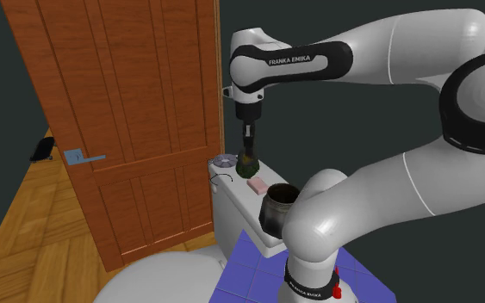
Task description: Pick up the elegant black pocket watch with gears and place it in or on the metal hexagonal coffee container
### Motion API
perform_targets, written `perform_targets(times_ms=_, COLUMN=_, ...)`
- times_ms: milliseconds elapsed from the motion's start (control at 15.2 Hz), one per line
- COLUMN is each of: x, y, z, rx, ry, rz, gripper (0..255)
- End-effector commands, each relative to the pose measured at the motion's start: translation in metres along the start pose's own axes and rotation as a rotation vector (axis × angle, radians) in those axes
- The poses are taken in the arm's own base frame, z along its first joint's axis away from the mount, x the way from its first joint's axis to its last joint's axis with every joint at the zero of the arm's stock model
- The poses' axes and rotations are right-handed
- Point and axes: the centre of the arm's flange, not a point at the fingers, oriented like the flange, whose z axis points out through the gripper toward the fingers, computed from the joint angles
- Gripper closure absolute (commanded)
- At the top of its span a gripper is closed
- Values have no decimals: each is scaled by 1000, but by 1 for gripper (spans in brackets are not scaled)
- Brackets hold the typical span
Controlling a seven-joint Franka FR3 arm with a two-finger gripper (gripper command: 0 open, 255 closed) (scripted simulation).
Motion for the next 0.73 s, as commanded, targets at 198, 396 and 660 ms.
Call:
perform_targets(times_ms=198, x=-1, y=1, z=-27, rx=0, ry=0, rz=0, gripper=255)
perform_targets(times_ms=396, x=-1, y=1, z=-39, rx=0, ry=0, rz=0, gripper=255)
perform_targets(times_ms=660, x=-41, y=-34, z=-46, rx=0, ry=0, rz=0, gripper=255)
